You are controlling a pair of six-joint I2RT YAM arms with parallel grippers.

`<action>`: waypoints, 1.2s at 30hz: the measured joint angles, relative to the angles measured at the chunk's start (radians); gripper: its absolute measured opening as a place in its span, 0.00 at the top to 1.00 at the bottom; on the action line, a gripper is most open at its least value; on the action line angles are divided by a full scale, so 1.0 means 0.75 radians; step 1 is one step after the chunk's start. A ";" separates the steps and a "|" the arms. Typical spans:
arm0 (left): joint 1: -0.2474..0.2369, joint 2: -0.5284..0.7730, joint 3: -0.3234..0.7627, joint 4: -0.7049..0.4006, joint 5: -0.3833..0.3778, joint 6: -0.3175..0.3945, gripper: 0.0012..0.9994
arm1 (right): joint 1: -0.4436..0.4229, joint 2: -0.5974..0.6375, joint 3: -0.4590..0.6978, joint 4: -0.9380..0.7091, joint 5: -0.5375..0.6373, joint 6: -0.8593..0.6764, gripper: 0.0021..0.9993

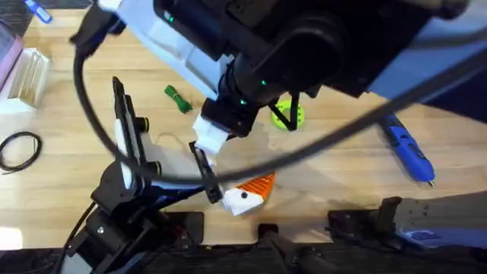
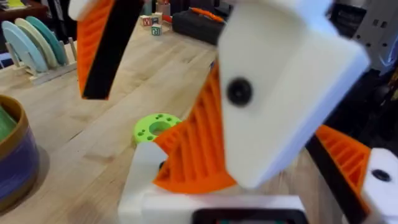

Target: Pick up the gripper from the table and insert it into the empty holder that is missing its gripper. Then pick up a screw, insert it into the mounting hole, and use the screwdriver to tighten it. Finally, clean up the table by picking up the vegetable and placing it into the bucket.

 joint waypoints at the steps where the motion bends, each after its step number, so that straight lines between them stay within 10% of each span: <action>1: 0.000 0.000 0.000 0.000 0.001 0.002 0.01 | -0.012 0.000 0.000 -0.001 -0.009 0.035 0.11; 21: 0.000 0.000 0.000 0.001 0.001 0.020 0.01 | -0.463 -0.144 -0.014 -0.176 -0.455 0.274 0.10; 36: 0.000 0.000 0.000 0.002 0.001 0.024 0.01 | -0.825 -0.874 -0.519 -0.076 -0.773 0.244 0.04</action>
